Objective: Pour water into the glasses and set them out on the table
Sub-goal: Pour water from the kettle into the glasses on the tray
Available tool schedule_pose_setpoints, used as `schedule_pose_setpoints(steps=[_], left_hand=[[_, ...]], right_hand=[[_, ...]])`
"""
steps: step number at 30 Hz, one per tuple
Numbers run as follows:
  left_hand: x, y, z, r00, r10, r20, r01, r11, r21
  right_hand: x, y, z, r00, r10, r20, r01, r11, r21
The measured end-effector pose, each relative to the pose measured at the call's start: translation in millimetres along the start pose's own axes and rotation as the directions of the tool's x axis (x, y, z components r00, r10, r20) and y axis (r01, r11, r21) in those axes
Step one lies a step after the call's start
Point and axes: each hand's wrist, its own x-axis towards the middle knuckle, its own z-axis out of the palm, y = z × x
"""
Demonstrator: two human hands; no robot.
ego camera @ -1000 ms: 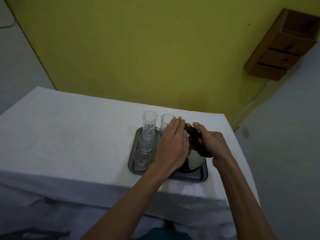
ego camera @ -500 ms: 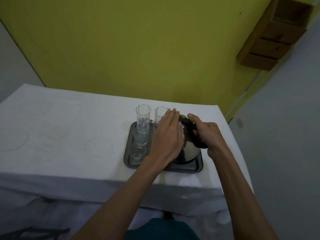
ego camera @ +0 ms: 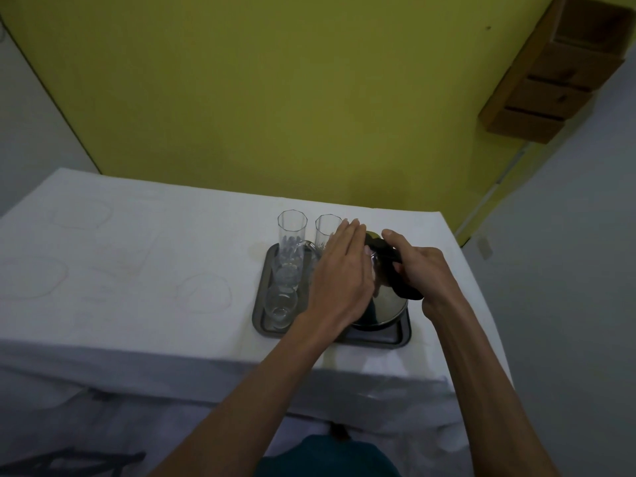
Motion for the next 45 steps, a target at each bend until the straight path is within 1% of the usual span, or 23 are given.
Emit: schedule_pose_setpoints(steps=[19,26,45], left_hand=[[0.0,-2.5,0.7,1.000,0.003,0.009,-0.003,1.000,-0.015],[-0.7,-1.7,0.4,1.000,0.005,0.008,-0.005,1.000,0.009],[-0.9,-0.6,-0.7,1.000,0.004,0.010,-0.004,1.000,-0.010]], right_hand=[[-1.4,0.3,1.4,1.000,-0.007,-0.021,0.007,1.000,-0.008],[-3.9,-0.4,0.7,1.000,-0.004,-0.009,0.004,1.000,-0.005],[-0.5,2.7,-0.2,1.000,0.000,0.000,0.000,1.000,-0.004]])
